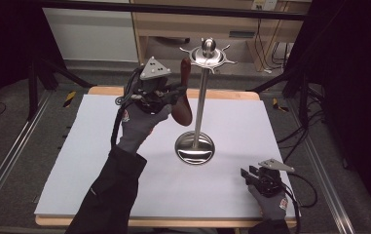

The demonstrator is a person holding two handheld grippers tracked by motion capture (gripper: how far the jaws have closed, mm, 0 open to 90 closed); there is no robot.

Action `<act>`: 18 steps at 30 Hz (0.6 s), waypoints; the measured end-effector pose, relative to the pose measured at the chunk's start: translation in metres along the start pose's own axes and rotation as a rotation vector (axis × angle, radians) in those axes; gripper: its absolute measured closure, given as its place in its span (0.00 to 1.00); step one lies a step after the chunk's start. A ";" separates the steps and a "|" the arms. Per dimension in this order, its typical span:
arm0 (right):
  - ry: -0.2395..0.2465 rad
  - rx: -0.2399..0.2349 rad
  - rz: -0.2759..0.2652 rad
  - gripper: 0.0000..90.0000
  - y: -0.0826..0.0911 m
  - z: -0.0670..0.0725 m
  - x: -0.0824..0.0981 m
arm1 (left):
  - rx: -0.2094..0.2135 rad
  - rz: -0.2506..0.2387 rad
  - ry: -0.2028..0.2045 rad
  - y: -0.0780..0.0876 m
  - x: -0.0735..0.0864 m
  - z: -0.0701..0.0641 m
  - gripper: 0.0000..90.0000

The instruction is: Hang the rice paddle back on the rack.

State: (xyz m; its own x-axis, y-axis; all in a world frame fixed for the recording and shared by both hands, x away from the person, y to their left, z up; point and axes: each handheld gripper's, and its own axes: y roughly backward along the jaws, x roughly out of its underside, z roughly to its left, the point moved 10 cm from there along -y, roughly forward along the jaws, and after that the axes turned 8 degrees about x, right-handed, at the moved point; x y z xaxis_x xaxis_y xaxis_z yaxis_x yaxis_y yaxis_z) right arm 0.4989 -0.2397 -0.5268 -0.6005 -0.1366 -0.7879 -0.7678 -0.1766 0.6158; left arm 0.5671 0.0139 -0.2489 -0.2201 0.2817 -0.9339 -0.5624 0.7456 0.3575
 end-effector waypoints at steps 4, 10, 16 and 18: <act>0.002 -0.001 -0.001 0.66 0.000 0.000 0.000 | -0.002 -0.005 -0.001 -0.002 0.000 0.000 0.87; 0.011 -0.001 -0.003 0.66 0.000 0.000 0.000 | 0.017 -0.054 -0.007 -0.002 0.003 -0.001 0.85; 0.003 0.003 0.003 0.64 -0.001 0.000 0.001 | 0.013 -0.071 -0.013 0.004 0.013 0.001 0.69; 0.005 0.006 0.003 0.64 -0.001 -0.001 0.001 | 0.007 -0.074 -0.016 0.007 0.018 0.002 0.65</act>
State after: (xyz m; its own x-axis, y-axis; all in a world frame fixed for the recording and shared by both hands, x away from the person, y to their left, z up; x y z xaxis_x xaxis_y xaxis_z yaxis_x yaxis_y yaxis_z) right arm 0.4990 -0.2403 -0.5285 -0.6019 -0.1416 -0.7859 -0.7673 -0.1701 0.6183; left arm 0.5608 0.0255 -0.2637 -0.1652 0.2353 -0.9578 -0.5712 0.7688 0.2874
